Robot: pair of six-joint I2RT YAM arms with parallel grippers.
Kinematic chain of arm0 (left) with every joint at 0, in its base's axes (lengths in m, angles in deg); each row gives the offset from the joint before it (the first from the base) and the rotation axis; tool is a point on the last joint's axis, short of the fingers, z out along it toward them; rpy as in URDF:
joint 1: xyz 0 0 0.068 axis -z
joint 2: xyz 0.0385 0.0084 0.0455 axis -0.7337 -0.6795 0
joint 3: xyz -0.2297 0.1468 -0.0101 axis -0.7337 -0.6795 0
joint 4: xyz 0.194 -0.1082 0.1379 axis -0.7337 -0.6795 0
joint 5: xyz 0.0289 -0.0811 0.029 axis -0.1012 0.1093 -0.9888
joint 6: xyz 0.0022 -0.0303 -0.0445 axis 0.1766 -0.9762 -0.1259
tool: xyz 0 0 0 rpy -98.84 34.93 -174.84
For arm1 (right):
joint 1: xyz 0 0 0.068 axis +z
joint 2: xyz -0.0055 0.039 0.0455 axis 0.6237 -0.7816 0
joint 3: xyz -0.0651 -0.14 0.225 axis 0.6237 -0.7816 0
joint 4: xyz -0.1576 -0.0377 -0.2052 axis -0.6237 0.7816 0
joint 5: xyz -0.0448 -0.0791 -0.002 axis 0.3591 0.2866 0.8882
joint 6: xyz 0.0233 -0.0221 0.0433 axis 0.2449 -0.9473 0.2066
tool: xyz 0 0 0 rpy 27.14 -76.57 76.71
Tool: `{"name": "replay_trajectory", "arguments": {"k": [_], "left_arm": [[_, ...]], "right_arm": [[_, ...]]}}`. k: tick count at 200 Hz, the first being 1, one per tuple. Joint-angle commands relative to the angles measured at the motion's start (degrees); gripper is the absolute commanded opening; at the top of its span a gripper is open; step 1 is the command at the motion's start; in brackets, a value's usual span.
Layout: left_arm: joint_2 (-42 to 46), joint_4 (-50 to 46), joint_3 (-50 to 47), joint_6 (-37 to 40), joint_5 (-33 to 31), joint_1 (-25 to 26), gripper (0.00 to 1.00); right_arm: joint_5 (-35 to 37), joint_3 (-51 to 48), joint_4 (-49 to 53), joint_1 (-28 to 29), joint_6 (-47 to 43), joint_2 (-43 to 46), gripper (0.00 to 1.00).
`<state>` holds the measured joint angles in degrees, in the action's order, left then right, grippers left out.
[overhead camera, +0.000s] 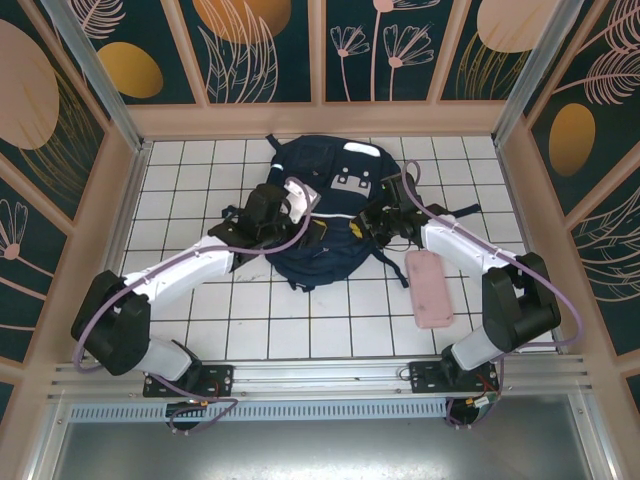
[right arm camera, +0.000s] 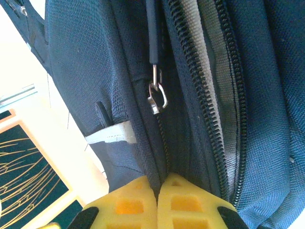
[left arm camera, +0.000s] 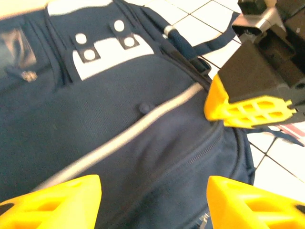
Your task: Pack the student bag
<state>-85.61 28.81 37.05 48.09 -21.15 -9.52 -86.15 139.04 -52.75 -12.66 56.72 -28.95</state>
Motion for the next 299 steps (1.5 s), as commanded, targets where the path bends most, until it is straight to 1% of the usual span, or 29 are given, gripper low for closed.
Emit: {"name": "replay_trajectory", "arguments": {"k": [1,14,35,75,93,129,170,188,208,226,253,299], "left_arm": [[1.0,-0.7,-4.1,-11.5,5.5,0.1,0.59],[0.9,-1.1,-5.6,-13.8,8.9,0.1,0.57],[0.7,-0.9,-7.7,-16.4,12.0,0.1,0.54],[-0.7,0.7,-9.0,-17.3,11.2,0.1,0.53],[-2.8,1.4,-8.2,-16.9,12.2,0.1,0.51],[-5.3,3.1,-6.7,-16.0,9.2,0.1,0.47],[-8.1,4.8,-4.5,-14.8,9.0,0.1,0.4],[-8.2,5.8,-4.2,-14.3,9.4,0.1,0.39],[-8.2,6.0,-3.9,-13.9,9.1,0.1,0.32],[-7.4,5.0,-4.2,-13.4,7.3,0.1,0.26],[-5.5,3.2,-5.0,-12.2,7.0,0.1,0.19],[-2.1,1.3,-7.3,-12.1,3.6,0.1,0.03]], "right_arm": [[0.7,3.3,-3.3,0.3,-1.4,-0.2,0.01],[0.8,3.9,-3.2,0.2,-1.7,-0.1,0.01],[0.6,4.6,-3.2,0.1,-2.2,-0.1,0.01],[0.4,4.6,-3.6,0.1,-2.3,-0.1,0.01],[0.4,4.6,-3.7,0.2,-2.3,0.0,0.01],[0.3,4.6,-3.7,0.1,-2.3,0.4,0.01],[0.3,4.3,-3.7,0.1,-2.4,0.7,0.01],[0.4,4.1,-3.8,0.0,-2.6,1.1,0.01],[0.7,3.9,-3.6,0.0,-2.5,1.4,0.01],[1.2,3.7,-3.4,-0.1,-2.6,1.5,0.0],[3.0,3.3,-3.0,-0.2,-2.6,1.9,0.0],[5.4,3.2,-1.8,-0.2,-2.8,2.2,0.0]]}}
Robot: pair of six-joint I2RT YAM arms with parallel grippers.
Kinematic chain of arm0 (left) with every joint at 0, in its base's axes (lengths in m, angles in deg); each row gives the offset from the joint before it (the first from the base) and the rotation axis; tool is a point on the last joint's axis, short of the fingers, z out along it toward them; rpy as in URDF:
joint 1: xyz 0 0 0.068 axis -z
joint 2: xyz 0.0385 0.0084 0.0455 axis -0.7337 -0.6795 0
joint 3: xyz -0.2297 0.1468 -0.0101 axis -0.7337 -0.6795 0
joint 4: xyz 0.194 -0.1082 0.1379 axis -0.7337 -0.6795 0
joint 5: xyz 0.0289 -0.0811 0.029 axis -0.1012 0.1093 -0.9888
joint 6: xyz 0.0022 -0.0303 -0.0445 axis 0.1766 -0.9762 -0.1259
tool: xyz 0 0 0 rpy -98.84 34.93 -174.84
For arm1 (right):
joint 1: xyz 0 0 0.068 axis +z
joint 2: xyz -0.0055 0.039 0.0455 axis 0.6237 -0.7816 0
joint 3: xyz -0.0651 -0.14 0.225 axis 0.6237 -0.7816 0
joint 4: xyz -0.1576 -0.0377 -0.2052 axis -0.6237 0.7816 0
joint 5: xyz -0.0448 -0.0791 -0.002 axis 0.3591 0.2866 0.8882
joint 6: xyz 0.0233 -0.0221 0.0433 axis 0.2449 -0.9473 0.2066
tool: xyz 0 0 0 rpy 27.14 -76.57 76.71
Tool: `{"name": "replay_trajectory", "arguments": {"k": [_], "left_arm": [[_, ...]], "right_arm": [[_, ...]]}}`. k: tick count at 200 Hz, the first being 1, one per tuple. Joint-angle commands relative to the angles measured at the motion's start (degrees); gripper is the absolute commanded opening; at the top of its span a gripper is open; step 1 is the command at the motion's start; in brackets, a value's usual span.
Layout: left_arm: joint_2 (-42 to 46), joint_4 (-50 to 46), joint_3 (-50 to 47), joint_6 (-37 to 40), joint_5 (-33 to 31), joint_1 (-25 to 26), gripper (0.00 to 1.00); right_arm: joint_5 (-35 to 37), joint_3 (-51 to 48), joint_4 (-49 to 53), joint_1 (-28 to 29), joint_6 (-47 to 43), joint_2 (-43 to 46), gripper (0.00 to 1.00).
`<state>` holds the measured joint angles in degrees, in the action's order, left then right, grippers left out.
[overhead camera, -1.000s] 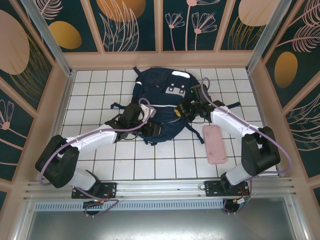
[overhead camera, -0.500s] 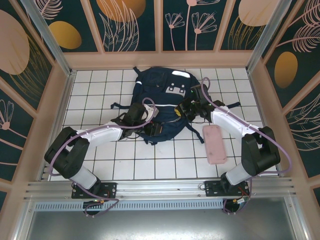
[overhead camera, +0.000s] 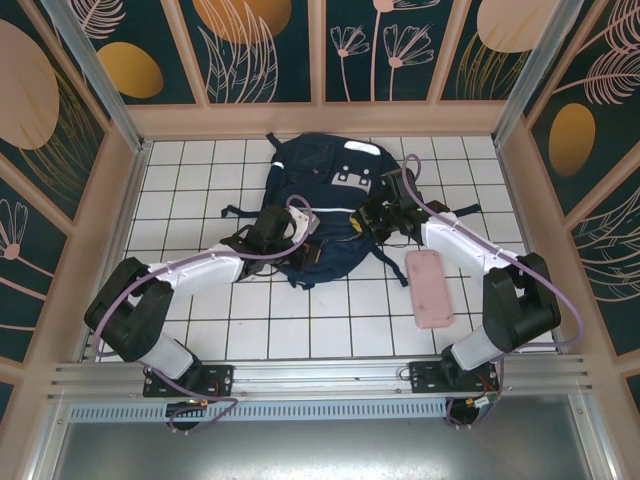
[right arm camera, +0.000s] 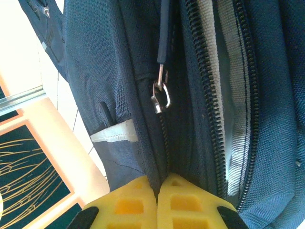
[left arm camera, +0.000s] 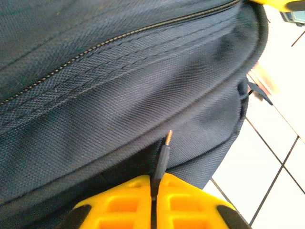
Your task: Pack the student bag
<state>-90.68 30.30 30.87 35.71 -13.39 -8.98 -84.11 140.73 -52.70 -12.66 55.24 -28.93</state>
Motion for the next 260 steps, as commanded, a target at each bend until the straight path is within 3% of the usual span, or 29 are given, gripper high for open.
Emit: {"name": "replay_trajectory", "arguments": {"k": [1,58,91,145,170,213,228,260], "left_arm": [[3.1,-0.4,-1.2,0.2,-4.3,-0.5,0.03],[6.4,-10.8,-3.6,-2.1,-15.1,-0.5,0.0],[7.5,-15.8,-4.4,-6.5,-25.5,-0.5,0.0],[1.2,-18.8,0.4,-14.8,-41.1,-1.3,0.0],[-1.8,-18.1,2.9,-18.5,-42.4,-3.6,0.0],[0.1,-13.0,1.8,-20.1,-39.7,-9.1,0.0],[0.5,-11.3,2.4,-18.6,-36.2,-9.3,0.31],[3.5,-11.3,2.2,-16.4,-31.4,-9.3,0.66]], "right_arm": [[3.4,1.5,-1.8,-0.2,-1.3,2.2,0.0],[9.2,2.0,0.4,-0.9,-1.8,4.1,0.0],[10.5,2.2,0.4,-1.1,-2.0,4.2,0.0],[9.3,2.9,0.3,-1.0,-3.3,4.2,0.0],[9.1,2.3,0.2,-1.1,-3.5,4.9,0.0],[9.1,1.4,0.0,-1.2,-3.9,6.1,0.0],[8.6,1.4,-0.3,-1.2,-4.4,5.9,0.0],[8.0,2.3,0.8,-1.2,-8.4,5.6,0.05]]}}
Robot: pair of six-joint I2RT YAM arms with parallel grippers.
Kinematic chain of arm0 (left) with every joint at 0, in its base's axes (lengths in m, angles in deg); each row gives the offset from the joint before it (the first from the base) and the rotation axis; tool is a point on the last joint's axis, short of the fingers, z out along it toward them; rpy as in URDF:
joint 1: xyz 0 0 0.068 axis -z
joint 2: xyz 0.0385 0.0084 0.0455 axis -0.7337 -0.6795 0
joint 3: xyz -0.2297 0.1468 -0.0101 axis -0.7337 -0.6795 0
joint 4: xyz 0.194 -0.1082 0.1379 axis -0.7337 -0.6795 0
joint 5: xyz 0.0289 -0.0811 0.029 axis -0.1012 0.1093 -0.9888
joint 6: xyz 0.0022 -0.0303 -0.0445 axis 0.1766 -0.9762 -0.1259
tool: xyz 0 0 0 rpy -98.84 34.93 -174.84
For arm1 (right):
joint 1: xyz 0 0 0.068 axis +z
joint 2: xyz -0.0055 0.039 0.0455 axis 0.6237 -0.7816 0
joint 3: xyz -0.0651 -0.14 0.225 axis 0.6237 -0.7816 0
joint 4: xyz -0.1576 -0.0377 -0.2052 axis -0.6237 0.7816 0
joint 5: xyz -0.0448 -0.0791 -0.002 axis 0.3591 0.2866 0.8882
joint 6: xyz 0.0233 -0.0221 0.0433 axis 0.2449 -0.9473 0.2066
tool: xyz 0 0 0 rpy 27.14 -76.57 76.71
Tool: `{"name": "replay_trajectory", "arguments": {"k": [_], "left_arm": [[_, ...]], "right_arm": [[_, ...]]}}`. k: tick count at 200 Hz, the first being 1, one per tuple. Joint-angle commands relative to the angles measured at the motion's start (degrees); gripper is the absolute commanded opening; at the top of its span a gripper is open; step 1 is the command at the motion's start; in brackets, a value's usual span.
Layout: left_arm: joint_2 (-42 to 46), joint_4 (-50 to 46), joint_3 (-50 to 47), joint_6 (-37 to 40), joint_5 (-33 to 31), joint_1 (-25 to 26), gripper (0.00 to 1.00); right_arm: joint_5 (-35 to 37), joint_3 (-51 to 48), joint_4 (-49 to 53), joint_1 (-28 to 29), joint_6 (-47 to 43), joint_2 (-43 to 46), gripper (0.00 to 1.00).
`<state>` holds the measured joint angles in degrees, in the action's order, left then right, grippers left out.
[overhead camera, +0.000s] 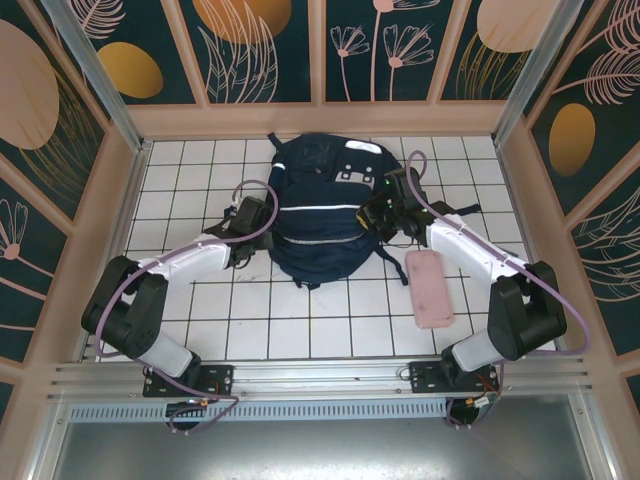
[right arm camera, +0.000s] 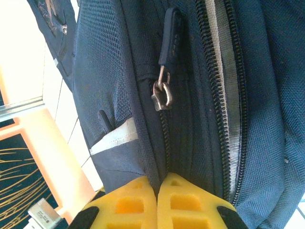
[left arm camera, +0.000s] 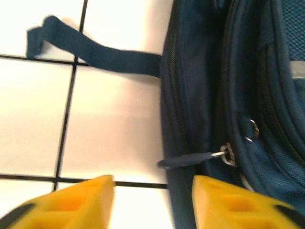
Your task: Pack the student bag
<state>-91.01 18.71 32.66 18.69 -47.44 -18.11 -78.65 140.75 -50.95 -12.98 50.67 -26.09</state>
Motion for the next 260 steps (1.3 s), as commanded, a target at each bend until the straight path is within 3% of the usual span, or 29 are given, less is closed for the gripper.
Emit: {"name": "replay_trajectory", "arguments": {"k": [1,11,38,66,79,124,174,206,239,260], "left_arm": [[4.1,0.3,0.3,0.7,2.8,-0.2,0.67],[6.5,0.8,-0.6,2.6,5.1,-0.2,0.75],[13.9,2.0,-2.0,8.9,11.8,-0.2,0.79],[16.8,6.8,-1.4,15.6,22.9,-0.1,0.81],[15.1,8.2,0.2,19.6,28.0,0.2,0.81],[3.7,7.0,10.2,37.0,31.3,5.3,0.78],[-4.5,-0.6,19.0,54.3,39.8,5.6,0.7],[-7.6,-0.9,20.5,58.1,36.9,5.6,0.52],[-10.5,-2.8,22.5,60.1,35.9,5.5,0.51],[-11.6,-1.6,23.2,60.4,32.7,5.6,0.37]], "right_arm": [[2.5,2.3,-1.0,-0.9,-3.9,2.8,0.05],[2.3,2.0,-1.5,-0.9,-4.8,3.3,0.05],[-0.4,1.7,-5.2,-0.9,-6.2,3.8,0.04],[-2.9,3.9,-6.3,-1.0,-7.7,2.7,0.03],[-3.4,4.5,-6.3,-1.0,-7.7,2.2,0.03],[-5.4,5.3,-6.3,-1.2,-7.2,1.4,0.03],[-6.3,6.3,-5.4,-1.3,-7.5,0.9,0.02],[-6.3,6.2,-5.3,-1.4,-7.5,1.2,0.02],[-6.3,6.6,-4.9,-1.4,-7.7,1.2,0.02],[-6.4,6.7,-4.6,-1.4,-7.9,1.4,0.02]]}}
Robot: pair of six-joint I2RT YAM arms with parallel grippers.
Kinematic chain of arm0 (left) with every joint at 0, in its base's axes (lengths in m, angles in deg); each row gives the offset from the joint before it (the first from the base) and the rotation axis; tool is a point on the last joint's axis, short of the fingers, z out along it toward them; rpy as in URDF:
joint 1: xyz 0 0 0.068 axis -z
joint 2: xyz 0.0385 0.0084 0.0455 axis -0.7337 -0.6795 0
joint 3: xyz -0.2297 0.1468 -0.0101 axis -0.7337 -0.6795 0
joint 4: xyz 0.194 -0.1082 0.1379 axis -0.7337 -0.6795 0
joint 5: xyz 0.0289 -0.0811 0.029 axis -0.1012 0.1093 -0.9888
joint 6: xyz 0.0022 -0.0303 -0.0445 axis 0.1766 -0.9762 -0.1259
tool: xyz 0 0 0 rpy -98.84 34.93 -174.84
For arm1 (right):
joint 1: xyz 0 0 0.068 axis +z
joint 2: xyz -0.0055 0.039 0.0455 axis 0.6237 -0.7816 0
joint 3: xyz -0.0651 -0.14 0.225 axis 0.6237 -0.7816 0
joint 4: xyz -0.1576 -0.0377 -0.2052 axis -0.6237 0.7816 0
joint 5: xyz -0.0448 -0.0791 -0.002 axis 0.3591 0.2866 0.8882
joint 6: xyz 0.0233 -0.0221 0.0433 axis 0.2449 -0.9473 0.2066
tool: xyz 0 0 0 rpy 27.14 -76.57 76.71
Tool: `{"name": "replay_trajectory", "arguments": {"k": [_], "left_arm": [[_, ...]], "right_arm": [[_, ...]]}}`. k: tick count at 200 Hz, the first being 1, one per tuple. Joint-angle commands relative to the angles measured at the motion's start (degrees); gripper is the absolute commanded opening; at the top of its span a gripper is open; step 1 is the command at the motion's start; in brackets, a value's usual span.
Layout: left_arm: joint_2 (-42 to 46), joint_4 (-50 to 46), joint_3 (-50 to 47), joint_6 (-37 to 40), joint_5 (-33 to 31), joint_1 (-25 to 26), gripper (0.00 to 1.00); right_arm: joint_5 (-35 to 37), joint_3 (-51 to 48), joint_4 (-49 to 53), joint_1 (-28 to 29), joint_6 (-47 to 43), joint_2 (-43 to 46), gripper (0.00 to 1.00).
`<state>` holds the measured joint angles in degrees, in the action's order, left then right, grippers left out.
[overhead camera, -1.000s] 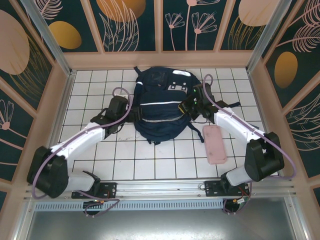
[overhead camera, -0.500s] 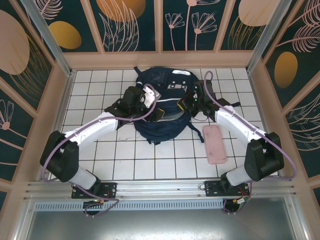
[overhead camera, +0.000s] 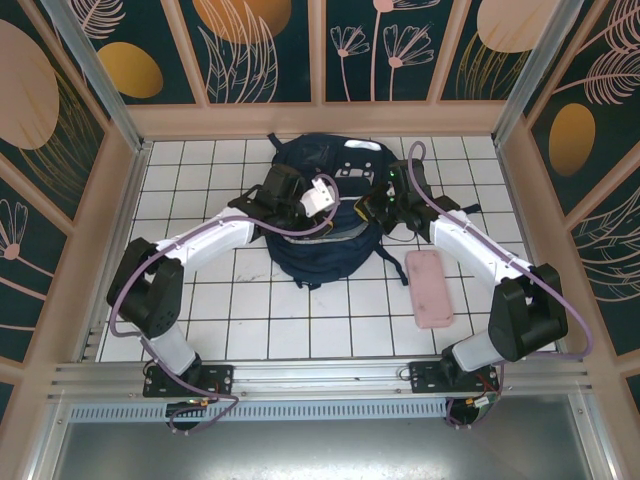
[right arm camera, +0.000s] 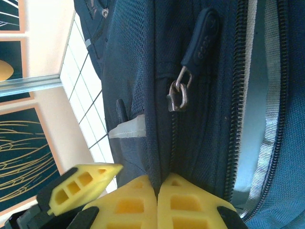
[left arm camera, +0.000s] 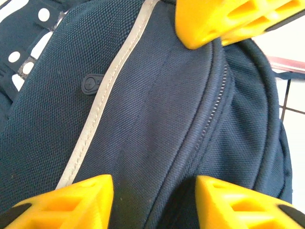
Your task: Pack the student bag
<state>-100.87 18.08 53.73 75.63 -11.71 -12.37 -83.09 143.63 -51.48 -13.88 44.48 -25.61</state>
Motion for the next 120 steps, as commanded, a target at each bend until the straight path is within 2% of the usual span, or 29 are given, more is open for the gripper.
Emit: {"name": "replay_trajectory", "arguments": {"k": [1,21,33,55,69,93,120], "left_arm": [[-1.8,-0.9,2.1,3.4,-3.2,-0.2,0.36],[-1.9,0.3,2.5,3.5,-5.0,-0.2,0.22],[-1.8,0.9,2.6,3.3,-5.9,-0.1,0.15],[-0.4,3.6,1.6,1.5,-9.0,-0.2,0.08],[1.4,6.2,0.0,-0.7,-12.1,-0.1,0.05],[4.6,9.9,-2.9,-5.2,-17.9,-0.1,0.03],[9.2,14.3,-7.3,-9.6,-22.5,-0.1,0.0]], "right_arm": [[-2.0,3.8,-4.1,-0.5,-1.7,1.0,0.02],[-0.6,3.8,-3.0,-0.4,-2.9,1.4,0.06],[1.1,3.6,-1.5,-0.3,-4.4,2.1,0.13],[7.2,2.8,4.0,-0.4,-9.3,4.2,0.5],[14.0,1.6,8.1,-0.4,-12.9,6.9,0.64],[26.2,-3.4,14.2,-0.7,-16.1,12.7,0.75],[33.5,-8.9,20.5,-2.9,-16.5,15.9,0.8]]}}
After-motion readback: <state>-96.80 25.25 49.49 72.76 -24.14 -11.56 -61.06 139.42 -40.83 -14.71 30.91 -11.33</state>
